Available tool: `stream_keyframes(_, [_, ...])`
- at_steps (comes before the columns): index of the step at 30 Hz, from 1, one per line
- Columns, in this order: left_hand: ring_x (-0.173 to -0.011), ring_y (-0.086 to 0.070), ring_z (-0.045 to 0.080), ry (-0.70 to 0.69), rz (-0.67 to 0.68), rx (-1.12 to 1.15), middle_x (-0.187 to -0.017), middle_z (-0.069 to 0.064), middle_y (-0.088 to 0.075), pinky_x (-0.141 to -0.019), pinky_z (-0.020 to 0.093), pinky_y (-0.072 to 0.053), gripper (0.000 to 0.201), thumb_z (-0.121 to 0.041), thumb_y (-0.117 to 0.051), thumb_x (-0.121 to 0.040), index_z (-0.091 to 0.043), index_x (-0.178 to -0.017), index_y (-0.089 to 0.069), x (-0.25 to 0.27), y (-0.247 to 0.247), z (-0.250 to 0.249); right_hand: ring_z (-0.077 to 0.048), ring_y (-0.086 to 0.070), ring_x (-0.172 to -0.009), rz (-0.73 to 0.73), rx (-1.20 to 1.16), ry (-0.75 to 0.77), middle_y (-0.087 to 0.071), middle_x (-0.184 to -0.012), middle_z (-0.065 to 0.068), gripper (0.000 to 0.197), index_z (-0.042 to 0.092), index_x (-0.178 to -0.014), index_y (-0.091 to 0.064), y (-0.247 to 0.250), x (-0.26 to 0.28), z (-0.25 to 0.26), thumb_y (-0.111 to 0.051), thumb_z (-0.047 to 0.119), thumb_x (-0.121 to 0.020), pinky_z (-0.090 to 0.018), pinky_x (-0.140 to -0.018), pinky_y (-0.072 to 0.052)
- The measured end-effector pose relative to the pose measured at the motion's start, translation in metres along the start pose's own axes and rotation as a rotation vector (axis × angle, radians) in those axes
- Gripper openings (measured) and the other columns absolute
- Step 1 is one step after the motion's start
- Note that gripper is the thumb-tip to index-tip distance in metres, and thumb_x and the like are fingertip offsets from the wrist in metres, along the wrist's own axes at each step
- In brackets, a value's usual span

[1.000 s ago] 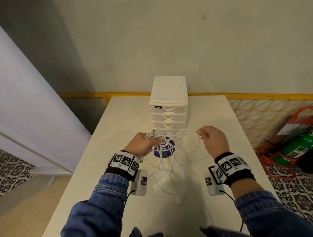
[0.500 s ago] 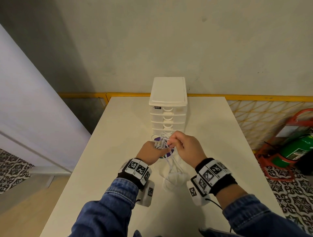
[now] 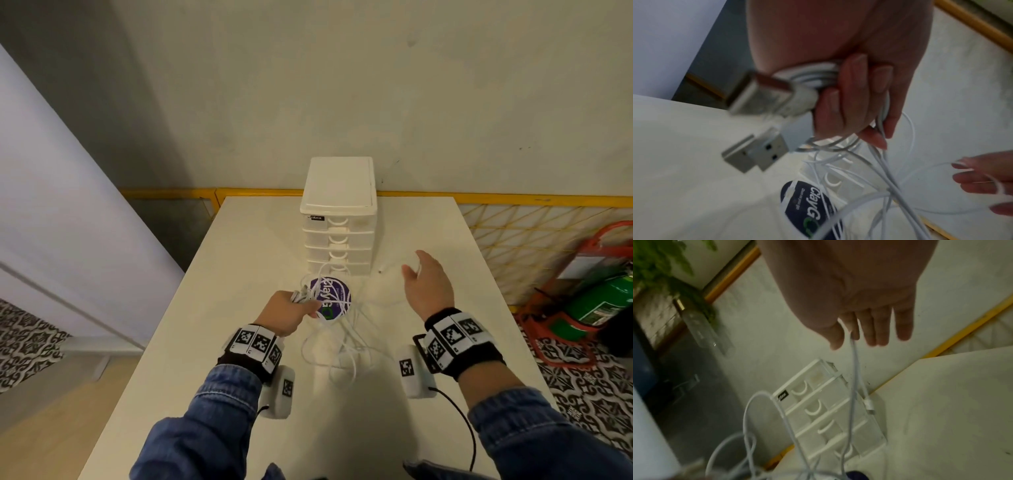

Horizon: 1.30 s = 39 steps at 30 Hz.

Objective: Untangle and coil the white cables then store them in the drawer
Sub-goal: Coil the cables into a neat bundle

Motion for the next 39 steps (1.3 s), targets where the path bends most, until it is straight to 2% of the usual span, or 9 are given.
stream_keyframes(6, [-0.033,-0.028,0.012,-0.156,0.062,0.037,-0.033,-0.006,-0.035,-0.04,0.02,-0.024,0.032,-0.022,-0.067,-0.084,-0.006,-0.057,-0.061,0.012,-0.005,-0.032,-0.017,-0.05,-0.118,0.043,-0.064,0.576,-0.058,-0.124,-0.005,0.03,0.02,-0.119,-0.059,-0.011,0.03,0.056,-0.058,0.024,-0.089,-0.038,-0.104,-0.04])
stream_keyframes(9, [-0.035,-0.027,0.014,-0.19,0.068,0.106,-0.036,-0.003,-0.032,-0.042,0.022,-0.022,0.031,-0.022,-0.068,-0.083,-0.003,-0.06,-0.061,0.013,-0.001,-0.04,-0.012,-0.065,-0.094,0.377,-0.426,0.395,-0.071,-0.094,-0.003,0.025,0.021,-0.114,-0.061,-0.022,0.04,0.063,-0.044,0.019,-0.096,-0.021,-0.086,-0.047])
stream_keyframes(13, [-0.031,-0.034,0.002,-0.233,0.007,0.05,-0.031,-0.01,-0.04,-0.04,0.015,-0.028,0.037,-0.013,-0.064,-0.086,-0.016,-0.05,-0.057,0.019,0.005,-0.049,-0.018,-0.059,-0.061,0.384,-0.704,0.276,-0.059,-0.061,-0.011,0.033,0.012,-0.1,-0.067,-0.014,0.042,0.064,-0.038,0.026,-0.098,-0.02,-0.07,-0.049])
stream_keyframes(19, [-0.05,-0.038,0.018,-0.239,-0.296,0.019,-0.054,0.007,-0.051,-0.048,0.026,-0.032,0.029,-0.022,-0.069,-0.082,0.006,-0.073,-0.063,0.01,0.057,-0.038,-0.015,-0.055,-0.062,0.094,-0.298,0.281,-0.064,-0.064,-0.001,0.02,0.016,-0.071,-0.069,0.006,0.008,0.017,-0.074,0.035,-0.074,-0.028,-0.066,-0.044])
stream_keyframes(25, [-0.055,-0.046,0.018,-0.283,-0.506,-0.023,-0.063,0.011,-0.056,-0.05,0.027,-0.033,0.031,-0.023,-0.068,-0.083,0.006,-0.076,-0.062,0.007,0.082,-0.041,-0.017,-0.048,-0.05,0.187,0.123,0.127,-0.046,-0.044,0.004,0.057,0.004,-0.058,-0.061,-0.003,0.008,-0.014,-0.058,0.057,-0.08,-0.029,-0.054,-0.035])
stream_keyframes(28, [-0.057,-0.046,0.022,-0.288,-0.503,0.01,-0.069,0.021,-0.059,-0.051,0.027,-0.034,0.03,-0.02,-0.065,-0.084,0.009,-0.079,-0.065,0.004,0.079,-0.044,-0.025,-0.056,-0.067,0.225,0.073,0.127,-0.055,-0.058,0.002,0.048,0.008,-0.065,-0.059,-0.013,0.008,-0.011,-0.052,0.051,-0.086,-0.03,-0.059,-0.038])
stream_keyframes(32, [-0.048,-0.04,0.014,-0.345,-0.317,-0.042,-0.055,0.006,-0.049,-0.041,0.014,-0.029,0.028,-0.017,-0.065,-0.085,0.003,-0.065,-0.061,0.007,0.056,-0.057,-0.031,-0.039,-0.13,0.109,0.205,0.25,-0.043,-0.14,-0.015,0.065,0.009,-0.138,-0.036,-0.019,0.006,0.011,-0.045,0.05,-0.089,-0.043,-0.106,-0.035])
stream_keyframes(36, [-0.045,-0.049,-0.004,-0.43,-0.211,-0.102,-0.057,-0.006,-0.053,-0.046,0.009,-0.033,0.029,-0.016,-0.066,-0.086,-0.019,-0.059,-0.055,0.013,0.042,-0.065,-0.022,-0.03,-0.137,0.08,0.126,0.693,-0.04,-0.146,-0.004,0.054,0.021,-0.14,-0.036,-0.02,0.02,0.07,-0.038,0.045,-0.092,-0.044,-0.113,-0.023])
stream_keyframes(39, [-0.053,-0.051,-0.009,-0.499,-0.181,-0.161,-0.06,-0.01,-0.052,-0.052,0.007,-0.034,0.032,-0.018,-0.065,-0.088,-0.024,-0.059,-0.052,0.016,0.038,-0.071,-0.02,-0.049,-0.122,0.291,0.08,0.645,-0.06,-0.127,-0.001,0.037,0.023,-0.129,-0.052,-0.038,0.024,0.081,-0.05,0.029,-0.093,-0.039,-0.108,-0.032])
Point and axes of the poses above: each hand's wrist, its own x-axis away from the middle knuckle, its own y-axis out of the back of the hand, z = x × y, the point moved 5 cm from there along -x, towards the middle knuckle
